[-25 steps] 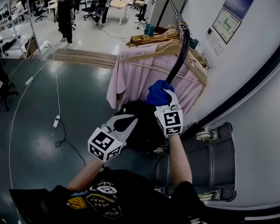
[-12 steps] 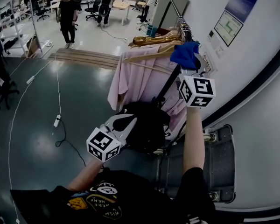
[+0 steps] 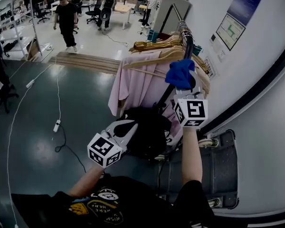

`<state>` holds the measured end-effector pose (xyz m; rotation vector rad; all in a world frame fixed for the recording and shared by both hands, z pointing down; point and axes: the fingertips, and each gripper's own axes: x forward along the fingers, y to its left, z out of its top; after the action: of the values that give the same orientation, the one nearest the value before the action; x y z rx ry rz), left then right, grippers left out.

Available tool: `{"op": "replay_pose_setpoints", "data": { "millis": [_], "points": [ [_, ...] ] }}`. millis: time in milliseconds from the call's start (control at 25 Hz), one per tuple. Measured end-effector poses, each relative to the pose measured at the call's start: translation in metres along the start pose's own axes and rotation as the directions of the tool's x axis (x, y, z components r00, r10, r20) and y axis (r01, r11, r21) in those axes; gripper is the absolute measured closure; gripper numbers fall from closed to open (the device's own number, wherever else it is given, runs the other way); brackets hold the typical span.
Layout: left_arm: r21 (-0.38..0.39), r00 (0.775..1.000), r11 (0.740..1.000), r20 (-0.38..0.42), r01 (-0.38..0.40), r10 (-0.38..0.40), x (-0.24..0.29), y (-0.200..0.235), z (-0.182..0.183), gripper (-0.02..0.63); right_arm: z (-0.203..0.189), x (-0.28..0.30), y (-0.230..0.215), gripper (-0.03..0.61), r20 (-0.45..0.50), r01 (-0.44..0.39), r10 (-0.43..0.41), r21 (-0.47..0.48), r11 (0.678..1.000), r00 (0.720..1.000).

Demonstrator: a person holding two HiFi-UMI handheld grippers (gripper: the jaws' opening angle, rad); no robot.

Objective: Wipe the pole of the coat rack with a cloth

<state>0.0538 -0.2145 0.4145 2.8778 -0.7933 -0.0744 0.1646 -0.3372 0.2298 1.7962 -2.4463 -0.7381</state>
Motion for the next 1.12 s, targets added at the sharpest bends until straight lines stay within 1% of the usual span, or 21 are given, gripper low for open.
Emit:
{"op": "replay_pose_setpoints", "data": {
  "millis": [40, 120, 160, 200, 240, 320, 400, 480, 560, 640, 720, 840, 920, 1000, 1120],
  "points": [
    [0.001, 1.0, 1.0, 0.0, 0.0, 0.0, 0.001, 0.0, 0.001, 0.614, -0.024, -0.008, 0.016, 0.543, -0.053, -0.032, 0.034, 0.023, 0.999, 0.998],
    [0.0, 1.0, 1.0, -0.001, 0.003, -0.003, 0.001, 0.0, 0.0, 0.614, -0.082, -0.023, 0.047, 0.546, -0.169, -0.079, 0.096, 0.102, 0.992, 0.981],
    [-0.003, 1.0, 1.0, -0.002, 0.006, -0.006, 0.001, -0.001, -0.001, 0.614, -0.107, -0.031, 0.058, 0.546, -0.201, -0.085, 0.109, 0.128, 0.988, 0.973],
    [-0.007, 1.0, 1.0, -0.004, 0.011, -0.011, 0.002, -0.001, -0.002, 0.614, -0.125, -0.037, 0.066, 0.546, -0.208, -0.081, 0.109, 0.141, 0.987, 0.972],
    [-0.011, 1.0, 1.0, -0.006, 0.016, -0.016, 0.002, -0.002, -0.003, 0.614, -0.134, -0.043, 0.069, 0.545, -0.192, -0.072, 0.1, 0.149, 0.986, 0.976],
    [-0.012, 1.0, 1.0, -0.009, 0.02, -0.021, 0.003, -0.004, -0.004, 0.614, -0.137, -0.046, 0.069, 0.543, -0.168, -0.069, 0.097, 0.166, 0.984, 0.981],
    [-0.012, 1.0, 1.0, -0.008, 0.019, -0.02, 0.004, -0.004, -0.003, 0.614, -0.136, -0.043, 0.069, 0.543, -0.211, -0.094, 0.124, 0.148, 0.984, 0.97],
    [-0.013, 1.0, 1.0, -0.005, 0.018, -0.018, 0.004, -0.006, -0.003, 0.614, -0.127, -0.038, 0.066, 0.544, -0.235, -0.111, 0.139, 0.126, 0.986, 0.962],
    [-0.014, 1.0, 1.0, -0.005, 0.016, -0.016, 0.003, -0.006, -0.004, 0.614, -0.102, -0.033, 0.052, 0.545, -0.192, -0.093, 0.115, 0.121, 0.988, 0.975],
    [-0.025, 1.0, 1.0, -0.003, 0.013, -0.013, 0.0, -0.004, -0.005, 0.614, -0.066, -0.025, 0.032, 0.546, -0.122, -0.061, 0.077, 0.129, 0.99, 0.99],
    [-0.043, 1.0, 0.999, 0.005, 0.005, -0.005, -0.003, 0.0, -0.004, 0.614, -0.03, -0.013, 0.013, 0.547, -0.076, -0.05, 0.061, 0.137, 0.989, 0.995],
    [-0.04, 1.0, 0.999, 0.017, -0.01, 0.01, -0.004, 0.004, 0.001, 0.614, 0.01, 0.016, -0.016, 0.546, -0.062, -0.021, 0.026, 0.09, 0.996, 0.998],
    [-0.034, 1.0, 0.999, 0.024, -0.012, 0.012, -0.004, 0.004, 0.004, 0.614, 0.025, 0.036, -0.038, 0.546, -0.067, 0.013, -0.008, 0.078, 0.997, 0.998],
    [-0.03, 1.0, 1.0, 0.024, -0.006, 0.007, -0.004, 0.001, 0.004, 0.614, 0.031, 0.052, -0.058, 0.546, -0.084, 0.028, -0.018, 0.12, 0.992, 0.996],
    [-0.032, 1.0, 0.999, 0.01, 0.007, -0.006, -0.003, -0.003, -0.001, 0.614, 0.034, 0.067, -0.076, 0.545, -0.109, 0.028, -0.006, 0.199, 0.98, 0.994]
  ]
}}
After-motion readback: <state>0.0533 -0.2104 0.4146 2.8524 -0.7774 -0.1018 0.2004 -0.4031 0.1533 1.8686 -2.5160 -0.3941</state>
